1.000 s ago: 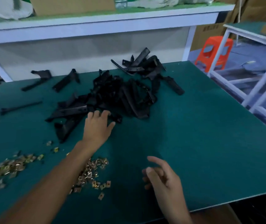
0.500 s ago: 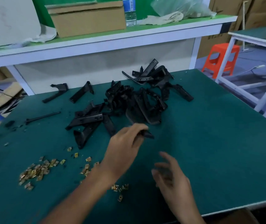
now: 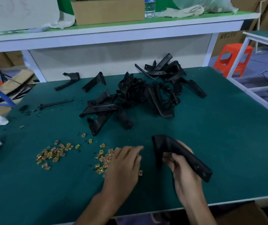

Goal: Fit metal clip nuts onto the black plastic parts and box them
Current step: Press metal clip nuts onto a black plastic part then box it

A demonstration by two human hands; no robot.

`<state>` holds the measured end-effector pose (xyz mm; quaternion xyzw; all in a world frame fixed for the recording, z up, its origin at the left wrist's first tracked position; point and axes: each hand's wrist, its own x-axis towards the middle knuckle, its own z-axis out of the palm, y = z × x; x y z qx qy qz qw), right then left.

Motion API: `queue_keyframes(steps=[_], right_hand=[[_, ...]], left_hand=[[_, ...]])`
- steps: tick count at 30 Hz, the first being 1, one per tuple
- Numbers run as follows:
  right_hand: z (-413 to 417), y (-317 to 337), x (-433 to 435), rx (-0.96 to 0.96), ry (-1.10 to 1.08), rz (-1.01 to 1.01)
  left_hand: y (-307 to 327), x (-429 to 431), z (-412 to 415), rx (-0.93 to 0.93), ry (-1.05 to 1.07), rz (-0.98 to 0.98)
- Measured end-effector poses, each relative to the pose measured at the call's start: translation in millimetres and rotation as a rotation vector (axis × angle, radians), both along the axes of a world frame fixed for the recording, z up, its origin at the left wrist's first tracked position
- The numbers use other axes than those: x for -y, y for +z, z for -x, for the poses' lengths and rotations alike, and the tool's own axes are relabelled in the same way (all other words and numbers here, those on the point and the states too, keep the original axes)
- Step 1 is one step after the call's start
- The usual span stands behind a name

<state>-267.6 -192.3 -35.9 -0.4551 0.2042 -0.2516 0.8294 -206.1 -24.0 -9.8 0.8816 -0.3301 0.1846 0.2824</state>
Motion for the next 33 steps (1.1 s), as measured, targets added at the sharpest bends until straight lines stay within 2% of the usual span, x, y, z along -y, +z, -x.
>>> queue_keyframes(steps=[3, 6, 11, 15, 20, 25, 30, 33], right_hand=[[-1, 0, 4, 0.035, 0.031, -0.141], [-2, 3, 5, 0.085, 0.107, -0.201], [-8, 11, -2, 0.071, 0.176, -0.203], [-18, 16, -8, 0.057, 0.227, -0.240], [-20, 12, -13, 0.032, 0.235, -0.286], [-14, 8, -16, 0.004, 0.255, -0.230], [-14, 5, -18, 0.024, 0.223, -0.279], [-14, 4, -18, 0.026, 0.222, -0.290]], left_hand=[[-2, -5, -27, -0.151, 0.119, -0.153], [-9, -4, -39, -0.233, 0.128, -0.309], [-9, -6, -42, -0.367, 0.089, -0.109], [-8, -9, -37, -0.560, 0.073, 0.085], [-5, -18, -32, -0.534, 0.094, 0.140], [1, -21, -31, -0.566, 0.108, 0.257], [3, -21, -30, -0.523, 0.092, 0.220], [3, -22, -29, -0.534, 0.104, 0.262]])
